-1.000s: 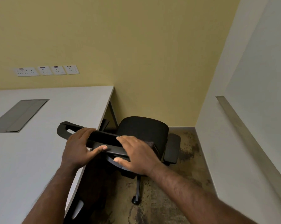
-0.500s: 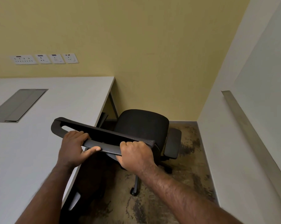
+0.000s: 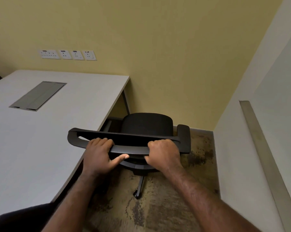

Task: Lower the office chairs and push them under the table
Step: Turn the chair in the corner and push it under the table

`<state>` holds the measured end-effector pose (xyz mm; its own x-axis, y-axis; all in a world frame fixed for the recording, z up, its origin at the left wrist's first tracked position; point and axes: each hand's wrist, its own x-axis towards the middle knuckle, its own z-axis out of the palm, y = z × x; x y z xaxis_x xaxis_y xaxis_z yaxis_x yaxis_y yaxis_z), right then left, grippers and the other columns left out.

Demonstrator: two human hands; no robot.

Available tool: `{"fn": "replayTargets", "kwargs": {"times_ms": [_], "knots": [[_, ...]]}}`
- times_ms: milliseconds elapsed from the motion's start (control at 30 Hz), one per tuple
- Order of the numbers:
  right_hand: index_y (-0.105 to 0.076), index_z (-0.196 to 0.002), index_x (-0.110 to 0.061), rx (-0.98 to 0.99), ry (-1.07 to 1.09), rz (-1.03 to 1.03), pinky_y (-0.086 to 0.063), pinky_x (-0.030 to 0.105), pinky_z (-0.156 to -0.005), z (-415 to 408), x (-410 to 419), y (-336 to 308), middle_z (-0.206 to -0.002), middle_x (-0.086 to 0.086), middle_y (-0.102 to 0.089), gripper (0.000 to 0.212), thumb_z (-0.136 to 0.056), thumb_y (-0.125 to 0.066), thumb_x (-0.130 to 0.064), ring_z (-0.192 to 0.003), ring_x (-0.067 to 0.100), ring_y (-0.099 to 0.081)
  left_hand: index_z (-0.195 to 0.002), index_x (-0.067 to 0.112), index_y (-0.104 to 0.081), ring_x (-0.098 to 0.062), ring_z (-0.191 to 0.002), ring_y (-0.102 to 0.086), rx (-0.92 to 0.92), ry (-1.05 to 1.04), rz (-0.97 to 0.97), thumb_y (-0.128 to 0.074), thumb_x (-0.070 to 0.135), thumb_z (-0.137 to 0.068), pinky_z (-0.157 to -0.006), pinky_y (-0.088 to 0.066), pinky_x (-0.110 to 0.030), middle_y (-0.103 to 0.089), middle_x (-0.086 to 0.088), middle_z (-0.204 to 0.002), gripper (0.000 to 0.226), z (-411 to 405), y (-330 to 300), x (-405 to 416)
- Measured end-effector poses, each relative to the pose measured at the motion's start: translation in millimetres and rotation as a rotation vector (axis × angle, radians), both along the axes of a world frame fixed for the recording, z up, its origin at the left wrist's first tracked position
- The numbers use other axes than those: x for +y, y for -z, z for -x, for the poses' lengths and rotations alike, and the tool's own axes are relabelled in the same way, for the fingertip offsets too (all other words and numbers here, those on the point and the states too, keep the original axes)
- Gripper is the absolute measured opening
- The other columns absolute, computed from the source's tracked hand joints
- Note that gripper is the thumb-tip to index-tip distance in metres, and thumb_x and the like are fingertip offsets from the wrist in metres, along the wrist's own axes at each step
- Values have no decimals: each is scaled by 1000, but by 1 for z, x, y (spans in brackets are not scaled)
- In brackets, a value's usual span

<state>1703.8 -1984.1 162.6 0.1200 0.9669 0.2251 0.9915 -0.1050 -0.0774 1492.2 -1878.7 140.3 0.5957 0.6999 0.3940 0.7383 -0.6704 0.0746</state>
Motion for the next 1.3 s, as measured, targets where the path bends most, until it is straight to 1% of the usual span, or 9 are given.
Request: {"fn": "replayTargets", "kwargs": {"times_ms": [100,233,367,533,800,933,1033,1133,1300], "knots": [[-59,-70,-21,-12,-24,16,-33,30,-54,-17,-14,-1,-60,-3,-57,26,-70,-65,-47,-56,19,-54,-76,26,-50,-11,-66,-38,16,-23,-13,-44,79,-78,-68,-30,-29,-44,11,-70,54,-11,-1,-22],[-59,-67,-22,-39,-53,16,-31,28,-51,-30,-34,-1,-56,-5,-54,27,-66,-70,-46,-51,17,-48,-77,25,-54,-12,-67,-41,23,-71,-30,-44,79,-79,-71,-32,-29,-50,9,-72,55,-19,5,-48],[-56,-55,-20,-34,-59,12,-25,24,-47,-38,-54,-4,-45,-5,-48,32,-50,-81,-40,-39,15,-42,-77,23,-56,-13,-68,-45,3,-77,-66,-47,79,-77,-72,-31,-29,-53,8,-71,57,-23,12,-69],[-53,-53,-20,-29,-97,-4,-27,23,-46,-51,-73,-1,-44,-5,-46,36,-46,-83,-38,-39,15,-37,-78,23,-57,-14,-69,-49,-15,-90,-77,-44,80,-78,-73,-34,-31,-55,7,-73,59,-32,16,-93],[-58,-62,-20,-70,-154,10,-29,26,-49,-75,-80,4,-51,-5,-51,27,-60,-76,-40,-45,14,-38,-90,22,-63,-14,-75,-56,61,-57,-55,-40,77,-83,-73,-41,-29,-62,7,-82,59,-40,9,-109],[-61,-68,-21,-89,-183,13,-29,26,-51,-87,-73,1,-55,-6,-54,21,-63,-72,-38,-48,14,-37,-85,24,-60,-12,-65,-52,91,-66,-26,-38,78,-83,-64,-35,-24,-57,10,-73,59,-28,-6,-98],[-60,-59,-20,-100,-199,36,-26,24,-46,-95,-67,-4,-47,-6,-51,31,-46,-83,-36,-40,15,-43,-76,27,-54,-10,-60,-45,91,-85,14,-41,81,-79,-60,-32,-26,-49,13,-65,56,-18,-14,-88],[-61,-58,-20,-130,-226,20,-26,24,-45,-103,-55,-3,-46,-5,-51,35,-40,-85,-37,-38,15,-47,-74,29,-51,-9,-58,-43,92,-89,33,-41,80,-79,-59,-32,-26,-45,14,-64,53,-18,-16,-80],[-62,-65,-20,-135,-272,20,-29,24,-47,-125,-20,4,-53,-3,-57,26,-52,-77,-36,-46,20,-54,-76,31,-47,-8,-57,-40,95,-100,47,-38,75,-84,-59,-29,-26,-43,14,-64,45,-33,-18,-65]]}}
